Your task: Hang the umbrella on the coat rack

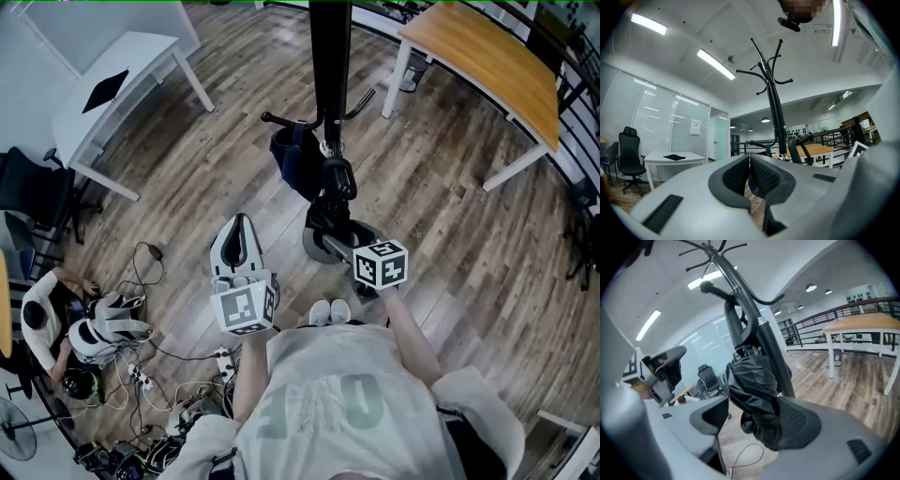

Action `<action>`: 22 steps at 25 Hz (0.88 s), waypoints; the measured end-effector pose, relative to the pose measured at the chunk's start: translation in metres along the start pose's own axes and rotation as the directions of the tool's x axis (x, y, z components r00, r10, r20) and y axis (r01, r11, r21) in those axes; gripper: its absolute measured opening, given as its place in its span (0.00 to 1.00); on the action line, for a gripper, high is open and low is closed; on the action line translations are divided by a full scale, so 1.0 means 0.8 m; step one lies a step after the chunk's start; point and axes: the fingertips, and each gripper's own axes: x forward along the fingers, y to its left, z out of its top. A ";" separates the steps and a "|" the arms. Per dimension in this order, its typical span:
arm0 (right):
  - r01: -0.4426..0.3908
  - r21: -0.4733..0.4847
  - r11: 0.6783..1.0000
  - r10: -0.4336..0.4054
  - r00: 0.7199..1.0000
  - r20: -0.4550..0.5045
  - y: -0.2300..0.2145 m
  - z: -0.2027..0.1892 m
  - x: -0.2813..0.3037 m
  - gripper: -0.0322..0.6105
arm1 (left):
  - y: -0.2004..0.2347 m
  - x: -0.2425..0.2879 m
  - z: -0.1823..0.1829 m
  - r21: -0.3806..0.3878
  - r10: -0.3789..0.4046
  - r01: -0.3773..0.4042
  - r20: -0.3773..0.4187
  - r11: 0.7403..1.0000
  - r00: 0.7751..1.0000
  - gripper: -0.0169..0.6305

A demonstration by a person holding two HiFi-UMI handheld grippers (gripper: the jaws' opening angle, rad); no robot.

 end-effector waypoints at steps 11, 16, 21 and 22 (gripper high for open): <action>0.094 -0.079 0.992 -0.055 0.915 0.400 0.018 0.177 -0.105 0.55 | -0.017 0.005 0.050 -0.004 -0.059 0.059 0.105 0.998 0.993 0.07; 0.302 -0.222 0.927 -0.127 0.810 0.573 0.046 0.254 -0.187 0.44 | -0.029 0.010 0.083 0.006 -0.100 0.100 0.170 0.995 0.980 0.07; 0.438 -0.320 0.840 -0.139 0.744 0.654 0.083 0.273 -0.234 0.28 | -0.050 0.008 0.114 0.028 -0.149 0.146 0.234 0.989 0.961 0.07; 0.454 -0.329 0.828 -0.142 0.738 0.660 0.089 0.271 -0.239 0.26 | -0.054 0.008 0.119 0.035 -0.158 0.154 0.244 0.987 0.957 0.07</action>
